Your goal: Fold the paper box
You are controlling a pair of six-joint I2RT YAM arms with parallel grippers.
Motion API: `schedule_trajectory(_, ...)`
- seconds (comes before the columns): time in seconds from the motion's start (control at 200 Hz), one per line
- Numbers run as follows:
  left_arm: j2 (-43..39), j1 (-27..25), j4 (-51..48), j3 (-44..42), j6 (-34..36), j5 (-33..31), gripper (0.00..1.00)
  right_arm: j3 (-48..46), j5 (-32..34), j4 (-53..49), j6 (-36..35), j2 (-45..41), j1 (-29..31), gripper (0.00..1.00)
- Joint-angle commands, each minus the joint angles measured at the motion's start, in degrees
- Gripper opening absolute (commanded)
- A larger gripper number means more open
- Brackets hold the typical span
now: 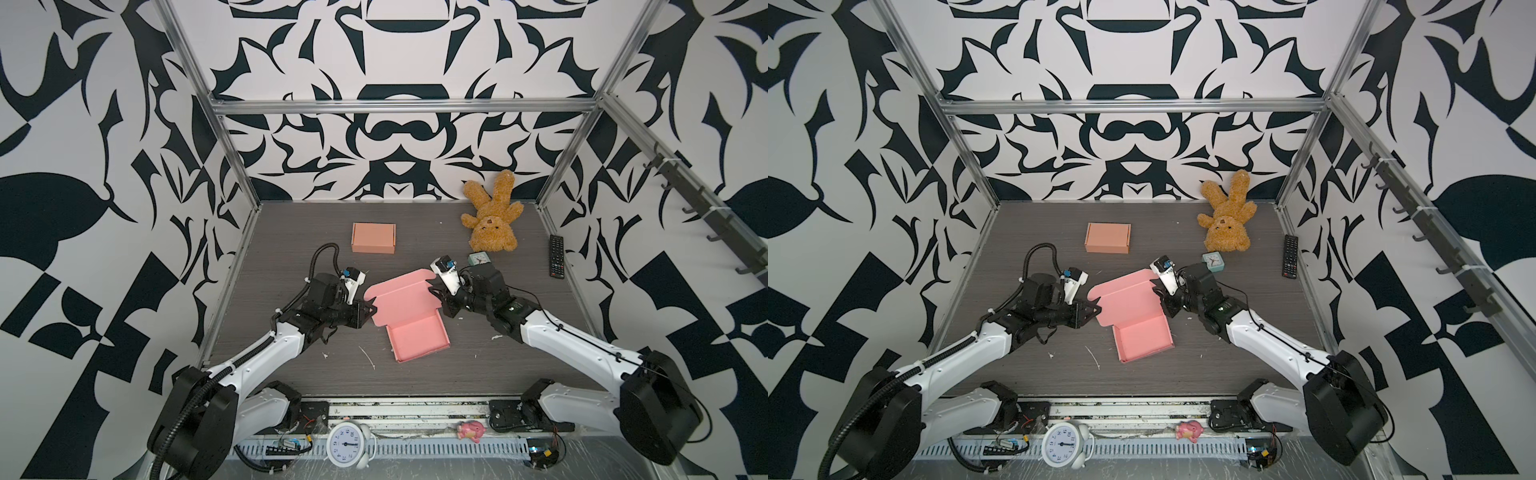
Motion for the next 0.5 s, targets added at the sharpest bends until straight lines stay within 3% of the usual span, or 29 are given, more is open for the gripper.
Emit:
schedule_trajectory(0.0, -0.99, -0.95, -2.62, 0.39, 2.26, -0.40, 0.12, 2.47, -0.27, -0.45, 0.65, 0.61, -0.16, 0.00)
schedule_trajectory(0.495, -1.26, -3.14, -4.61, 1.16, 3.81, -3.12, 0.05, 3.79, 1.03, -2.58, 1.02, 1.52, -0.13, 0.06)
